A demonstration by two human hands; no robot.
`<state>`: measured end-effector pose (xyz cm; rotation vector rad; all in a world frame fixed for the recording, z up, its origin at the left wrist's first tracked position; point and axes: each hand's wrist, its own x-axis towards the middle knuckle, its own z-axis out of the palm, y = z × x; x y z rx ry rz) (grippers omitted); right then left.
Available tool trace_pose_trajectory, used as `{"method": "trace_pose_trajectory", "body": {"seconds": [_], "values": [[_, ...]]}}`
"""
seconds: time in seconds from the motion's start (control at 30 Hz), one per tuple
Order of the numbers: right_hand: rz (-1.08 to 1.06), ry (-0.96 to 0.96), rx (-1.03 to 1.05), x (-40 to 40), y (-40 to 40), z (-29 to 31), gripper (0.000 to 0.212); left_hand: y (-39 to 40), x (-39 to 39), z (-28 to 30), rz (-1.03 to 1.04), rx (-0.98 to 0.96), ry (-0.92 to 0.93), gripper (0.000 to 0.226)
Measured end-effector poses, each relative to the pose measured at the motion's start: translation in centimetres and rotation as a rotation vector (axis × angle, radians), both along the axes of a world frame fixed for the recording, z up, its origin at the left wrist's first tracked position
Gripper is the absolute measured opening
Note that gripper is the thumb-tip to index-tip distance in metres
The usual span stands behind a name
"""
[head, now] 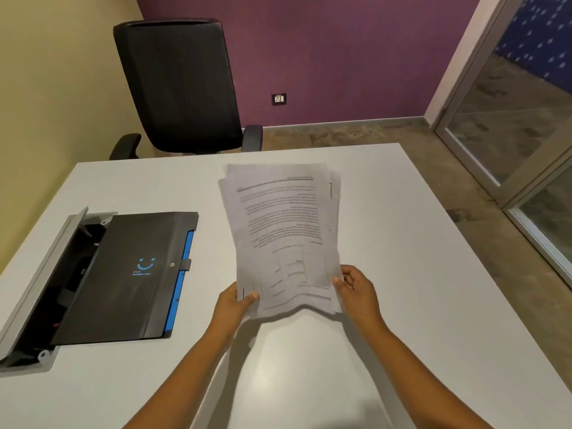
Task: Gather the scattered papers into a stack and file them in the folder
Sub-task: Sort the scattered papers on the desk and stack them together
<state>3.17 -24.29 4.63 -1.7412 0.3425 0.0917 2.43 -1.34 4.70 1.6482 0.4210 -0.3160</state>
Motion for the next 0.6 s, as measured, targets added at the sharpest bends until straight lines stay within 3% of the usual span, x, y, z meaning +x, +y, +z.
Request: {"method": "trace_pose_trajectory", "body": {"seconds": [0.27,0.43,0.5,0.6], "values": [[0.117,-0.045,0.000,0.3,-0.1,1.5,0.029,0.6,1.0,2.3,-0.033,0.122,-0.127,0.046],[0.213,-0.109,0.120,0.1,0.0,2.8,0.035,0.3,1.2,4.3,-0.043,0.047,-0.226,0.035],[0.206,-0.091,0.114,0.5,0.4,3.5,0.028,0.1,1.6,5.2,-0.015,0.024,-0.258,0.035],[0.151,-0.099,0.098,1.3,0.6,4.6,0.034,0.3,2.0,6.4,0.006,-0.064,-0.327,0.038]]}}
